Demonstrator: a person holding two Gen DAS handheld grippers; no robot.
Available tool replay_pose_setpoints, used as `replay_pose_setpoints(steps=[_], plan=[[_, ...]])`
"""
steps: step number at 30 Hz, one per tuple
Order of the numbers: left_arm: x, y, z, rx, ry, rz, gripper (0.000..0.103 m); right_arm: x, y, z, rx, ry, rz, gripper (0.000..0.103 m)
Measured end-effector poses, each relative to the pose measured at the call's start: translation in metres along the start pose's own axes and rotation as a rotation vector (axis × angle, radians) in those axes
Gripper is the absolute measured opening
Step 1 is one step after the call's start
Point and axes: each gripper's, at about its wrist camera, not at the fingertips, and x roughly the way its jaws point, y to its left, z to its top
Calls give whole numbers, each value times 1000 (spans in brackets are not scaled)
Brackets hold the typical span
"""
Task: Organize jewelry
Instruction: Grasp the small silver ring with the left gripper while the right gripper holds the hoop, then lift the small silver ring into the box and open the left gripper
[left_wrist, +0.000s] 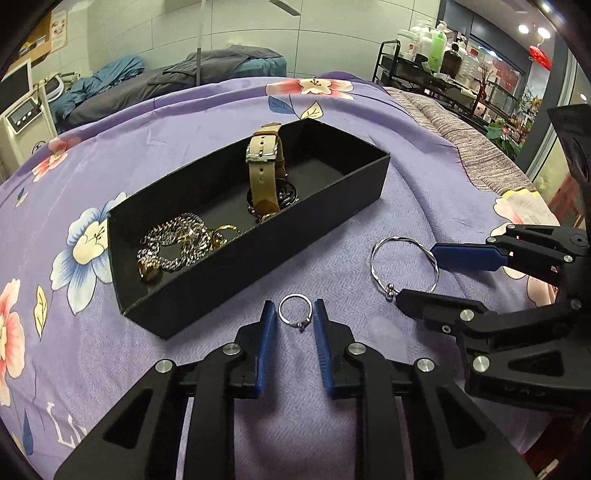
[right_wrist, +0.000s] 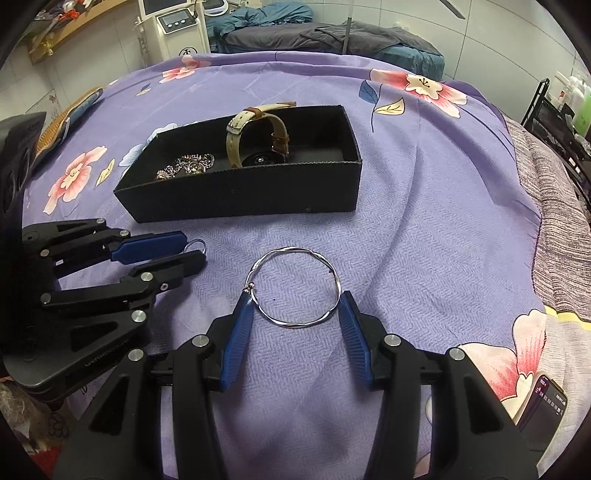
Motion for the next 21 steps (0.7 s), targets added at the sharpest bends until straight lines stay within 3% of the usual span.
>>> replay_pose_setpoints(steps=[12, 21], plan=[[-20, 7, -21, -118, 46, 6, 12, -1, 3, 0, 10, 21, -20, 49], [-25, 12, -27, -139, 43, -12, 11, -1, 4, -1, 9, 23, -26, 49]])
